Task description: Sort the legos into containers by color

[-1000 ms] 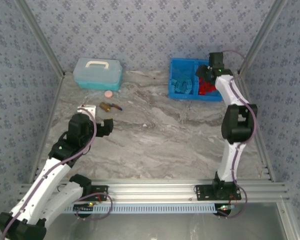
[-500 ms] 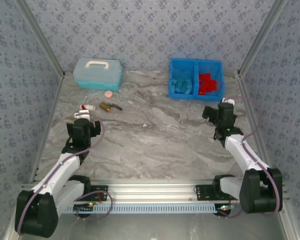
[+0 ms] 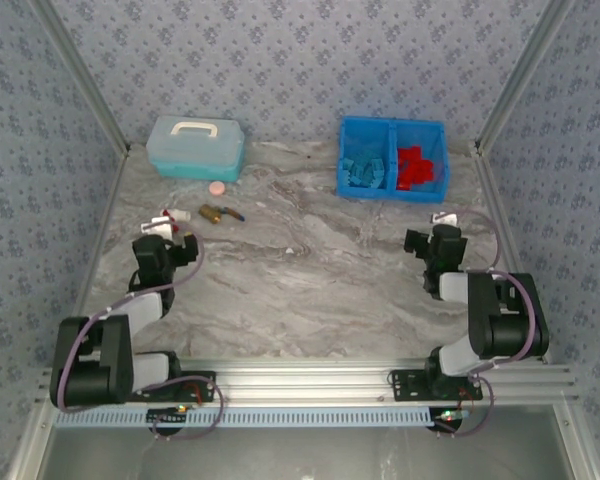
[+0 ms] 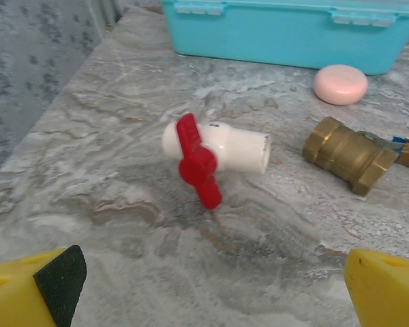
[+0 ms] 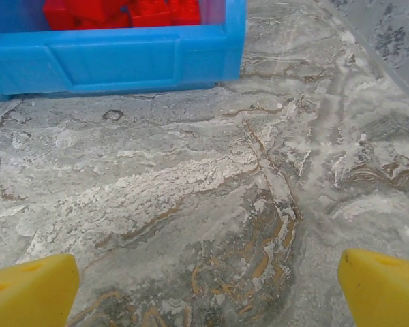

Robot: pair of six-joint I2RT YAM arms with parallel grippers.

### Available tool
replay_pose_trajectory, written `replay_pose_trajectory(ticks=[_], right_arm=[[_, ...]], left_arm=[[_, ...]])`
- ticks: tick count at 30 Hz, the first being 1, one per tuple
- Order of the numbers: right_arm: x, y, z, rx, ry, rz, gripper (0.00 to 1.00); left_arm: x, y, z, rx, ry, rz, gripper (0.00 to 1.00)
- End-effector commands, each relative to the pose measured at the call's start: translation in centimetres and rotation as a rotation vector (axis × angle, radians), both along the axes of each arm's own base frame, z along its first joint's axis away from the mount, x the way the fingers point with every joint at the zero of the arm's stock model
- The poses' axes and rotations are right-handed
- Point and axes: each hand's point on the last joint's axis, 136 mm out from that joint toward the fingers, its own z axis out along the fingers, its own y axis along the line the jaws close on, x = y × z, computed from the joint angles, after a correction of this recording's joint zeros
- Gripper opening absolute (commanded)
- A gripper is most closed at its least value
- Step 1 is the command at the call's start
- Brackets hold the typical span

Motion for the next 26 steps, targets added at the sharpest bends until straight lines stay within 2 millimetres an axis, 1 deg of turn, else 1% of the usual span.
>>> replay_pose_trajectory(ticks=[1,3,4,5,6,7,8,9,10,26], right_arm=[[1.5,2.2,1.9,0.019,-0.105,0.155,1.0],[1.5,2.4,1.9,-0.004,-0.1,0.152,1.0],[1.5,2.4,1.8,-0.009,-0.098,0.151,1.0],[1.5,2.4,1.9,-0.009,-0.099,0.151,1.0],[1.5,2.5,1.8,-0.011,-0.098,0.151,1.0],[1.5,2.5,1.8,-0.011,-0.097,0.152,1.0],[1.5,2.5,1.8,-0.007,-0.098,0.155,1.0],[1.5,2.4,1.8,-0.006,-0.097,0.154,1.0],[1.5,2.4,1.8,-0.005,-0.097,0.153,1.0],[1.5,2.5,1.9,-0.002,-0.1,0.157,1.0]], left_arm=[[2.5,-1.3,2.1,-0.033,-0.103,-0.082,0.99],[3.6,-1.9,0.8,-0.043,-0.053,-0.114,0.99],[4.1,-2.2,-0.3,-0.043,-0.035,-0.133,0.99],[4.6,-1.9,-0.5,-0.041,-0.081,-0.122,0.99],[3.8,-1.1,-1.2,-0.065,-0.049,-0.082,0.99],[3.8,-0.9,-1.0,-0.07,-0.044,-0.076,0.99],[4.2,-1.4,-1.0,-0.068,-0.052,-0.108,0.99],[4.1,-1.7,-1.3,-0.059,-0.019,-0.119,0.99],[4.3,-1.8,-1.0,-0.054,-0.038,-0.118,0.99],[4.2,-1.7,-1.1,-0.055,-0.032,-0.117,0.99]])
